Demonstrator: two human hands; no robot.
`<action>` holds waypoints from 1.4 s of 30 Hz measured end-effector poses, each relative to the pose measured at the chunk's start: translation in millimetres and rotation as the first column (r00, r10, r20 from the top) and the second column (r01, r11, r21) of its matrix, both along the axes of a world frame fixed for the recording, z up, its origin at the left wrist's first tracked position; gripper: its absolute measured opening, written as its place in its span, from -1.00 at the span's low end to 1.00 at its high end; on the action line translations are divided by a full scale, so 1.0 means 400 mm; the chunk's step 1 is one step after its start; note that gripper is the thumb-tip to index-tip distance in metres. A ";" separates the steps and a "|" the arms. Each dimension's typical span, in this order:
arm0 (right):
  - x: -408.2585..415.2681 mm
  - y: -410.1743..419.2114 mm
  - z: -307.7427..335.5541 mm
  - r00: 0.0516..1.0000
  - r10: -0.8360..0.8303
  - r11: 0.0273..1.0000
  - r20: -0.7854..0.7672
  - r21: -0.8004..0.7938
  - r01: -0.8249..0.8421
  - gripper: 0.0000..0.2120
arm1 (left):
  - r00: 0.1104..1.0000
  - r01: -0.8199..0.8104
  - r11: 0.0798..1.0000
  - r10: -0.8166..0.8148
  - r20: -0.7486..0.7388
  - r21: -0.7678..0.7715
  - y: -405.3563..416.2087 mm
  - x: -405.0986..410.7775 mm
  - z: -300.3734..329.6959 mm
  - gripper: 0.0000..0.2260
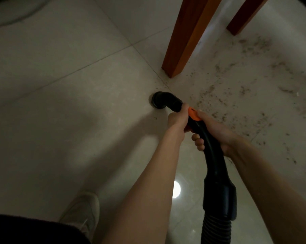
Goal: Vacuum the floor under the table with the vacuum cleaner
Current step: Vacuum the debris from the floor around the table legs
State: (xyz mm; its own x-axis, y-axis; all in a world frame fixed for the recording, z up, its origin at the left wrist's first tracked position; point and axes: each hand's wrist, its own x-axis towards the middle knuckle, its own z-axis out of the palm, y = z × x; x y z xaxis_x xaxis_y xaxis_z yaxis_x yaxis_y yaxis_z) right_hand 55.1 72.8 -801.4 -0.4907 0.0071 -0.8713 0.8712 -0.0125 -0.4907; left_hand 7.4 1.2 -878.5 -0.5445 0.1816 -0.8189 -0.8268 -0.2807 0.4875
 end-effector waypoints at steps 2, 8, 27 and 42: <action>-0.006 -0.004 0.002 1.000 0.024 1.000 0.010 -0.009 -0.024 -0.48 | 1.000 -0.010 1.000 0.010 0.006 0.006 -0.009 0.000 -0.004 -0.73; -0.008 -0.020 0.011 0.994 0.104 0.994 0.022 0.012 -0.104 -0.46 | 0.999 -0.038 0.999 0.038 0.005 0.016 -0.033 0.010 -0.009 -0.73; 0.061 -0.052 0.025 0.976 0.214 0.968 0.045 0.128 -0.218 -0.49 | 0.999 -0.047 0.999 0.047 0.015 -0.009 -0.072 0.099 -0.016 -0.69; 0.142 0.019 0.053 0.987 0.151 0.976 0.059 0.148 -0.159 -0.50 | 0.997 0.056 0.993 -0.062 0.054 0.100 -0.006 0.162 0.029 -0.76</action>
State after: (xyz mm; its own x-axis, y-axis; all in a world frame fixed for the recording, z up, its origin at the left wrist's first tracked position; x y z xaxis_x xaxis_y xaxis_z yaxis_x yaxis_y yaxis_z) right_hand 111.8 80.5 -780.1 -0.4548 0.0679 -0.8880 0.8788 0.1959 -0.4351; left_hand 72.3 -1.0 -867.1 -0.4834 0.2935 -0.8247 -0.8690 -0.2748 0.4116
